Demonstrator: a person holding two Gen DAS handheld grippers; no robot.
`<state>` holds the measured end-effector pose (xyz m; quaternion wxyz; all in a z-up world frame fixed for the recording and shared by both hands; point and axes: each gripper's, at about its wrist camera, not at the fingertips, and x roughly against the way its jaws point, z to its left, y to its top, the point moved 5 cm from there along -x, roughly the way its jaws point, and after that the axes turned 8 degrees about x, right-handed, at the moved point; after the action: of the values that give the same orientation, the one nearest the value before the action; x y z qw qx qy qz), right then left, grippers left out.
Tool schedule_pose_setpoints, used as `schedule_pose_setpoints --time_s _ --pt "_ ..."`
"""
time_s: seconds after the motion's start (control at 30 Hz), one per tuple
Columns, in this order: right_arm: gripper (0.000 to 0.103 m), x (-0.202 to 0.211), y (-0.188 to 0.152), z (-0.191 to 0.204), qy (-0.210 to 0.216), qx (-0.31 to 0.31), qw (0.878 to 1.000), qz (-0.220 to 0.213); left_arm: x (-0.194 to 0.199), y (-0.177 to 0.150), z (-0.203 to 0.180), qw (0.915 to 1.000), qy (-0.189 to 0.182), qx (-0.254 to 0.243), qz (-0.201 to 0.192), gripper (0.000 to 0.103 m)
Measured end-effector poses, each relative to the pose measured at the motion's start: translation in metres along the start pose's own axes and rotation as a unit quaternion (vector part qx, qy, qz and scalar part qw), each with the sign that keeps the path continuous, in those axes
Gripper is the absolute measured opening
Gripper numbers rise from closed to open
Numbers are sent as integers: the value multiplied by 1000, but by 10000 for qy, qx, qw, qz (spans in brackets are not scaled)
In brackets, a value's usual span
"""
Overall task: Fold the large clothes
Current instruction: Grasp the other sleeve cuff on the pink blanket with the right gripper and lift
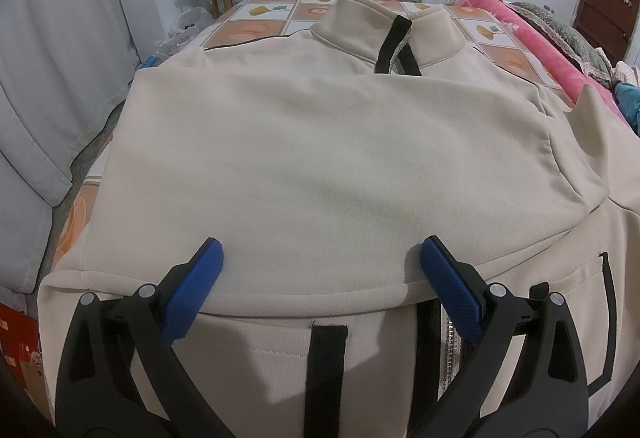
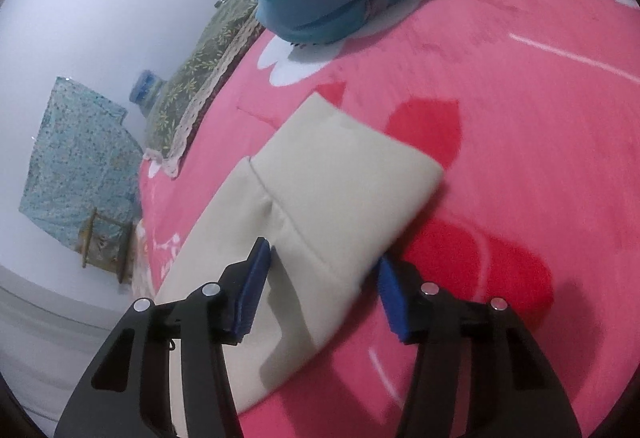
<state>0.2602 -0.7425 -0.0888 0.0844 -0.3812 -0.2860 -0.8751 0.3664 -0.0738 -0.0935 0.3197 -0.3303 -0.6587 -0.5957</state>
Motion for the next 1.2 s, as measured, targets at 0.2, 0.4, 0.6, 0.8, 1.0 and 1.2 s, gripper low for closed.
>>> schedule_pose_setpoints --time_s 0.2,0.4,0.6,0.8,1.0,1.2 --pt "45 -5 11 0 -201 -63 9997 -86 0 0 0 10000 0 -2 3 96" --pt "29 -1 11 1 -399 29 9991 -152 0 0 0 10000 -1 -2 3 96" --pt "11 19 14 16 -385 241 9984 -326 0 0 0 10000 0 0 2 96" --pt "10 44 15 45 -280 633 9961 -544 0 0 0 10000 0 0 3 96" --pt "9 71 9 87 100 1072 9919 -667 0 -1 0 10000 0 1 2 96" --pt "9 94 -6 145 546 1657 9820 -723 0 -1 0 10000 -1 2 2 96"
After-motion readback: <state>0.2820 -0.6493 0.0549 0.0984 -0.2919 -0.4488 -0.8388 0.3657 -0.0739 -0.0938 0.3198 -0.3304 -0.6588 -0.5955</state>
